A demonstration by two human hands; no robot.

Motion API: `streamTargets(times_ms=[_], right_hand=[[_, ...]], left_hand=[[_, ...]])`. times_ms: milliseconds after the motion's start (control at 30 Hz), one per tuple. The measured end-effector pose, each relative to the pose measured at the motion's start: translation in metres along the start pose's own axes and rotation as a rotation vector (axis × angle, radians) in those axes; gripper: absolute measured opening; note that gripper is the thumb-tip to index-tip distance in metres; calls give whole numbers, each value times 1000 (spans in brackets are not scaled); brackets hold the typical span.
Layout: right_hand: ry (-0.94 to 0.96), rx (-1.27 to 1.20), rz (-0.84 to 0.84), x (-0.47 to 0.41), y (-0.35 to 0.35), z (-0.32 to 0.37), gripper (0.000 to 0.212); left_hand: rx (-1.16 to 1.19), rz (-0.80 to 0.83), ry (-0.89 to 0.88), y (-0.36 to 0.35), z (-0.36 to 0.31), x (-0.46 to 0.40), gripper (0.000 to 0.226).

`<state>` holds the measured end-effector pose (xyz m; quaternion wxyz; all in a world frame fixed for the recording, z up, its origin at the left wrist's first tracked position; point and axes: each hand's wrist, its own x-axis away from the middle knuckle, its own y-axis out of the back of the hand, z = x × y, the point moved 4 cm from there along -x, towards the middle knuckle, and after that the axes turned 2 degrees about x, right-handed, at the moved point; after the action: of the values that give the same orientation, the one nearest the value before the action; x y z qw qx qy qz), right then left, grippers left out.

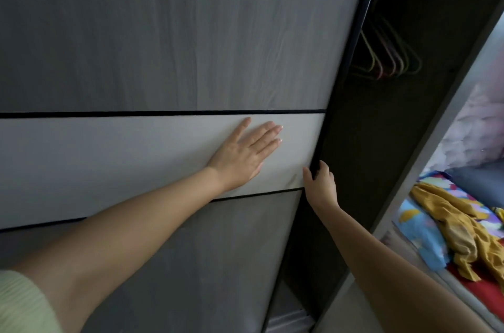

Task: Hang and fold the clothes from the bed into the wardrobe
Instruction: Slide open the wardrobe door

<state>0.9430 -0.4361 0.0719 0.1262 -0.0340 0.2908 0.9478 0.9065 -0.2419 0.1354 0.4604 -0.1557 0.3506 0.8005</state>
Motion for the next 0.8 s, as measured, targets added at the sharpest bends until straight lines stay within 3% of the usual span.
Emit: streamTargets(times_ms=[433,800], right_hand=[[237,29,122,85,-87,67,53],[387,201,255,142,-178,140,37]], left_hand=[[260,241,327,36,59,33,65],[142,270,430,25,131,121,91]])
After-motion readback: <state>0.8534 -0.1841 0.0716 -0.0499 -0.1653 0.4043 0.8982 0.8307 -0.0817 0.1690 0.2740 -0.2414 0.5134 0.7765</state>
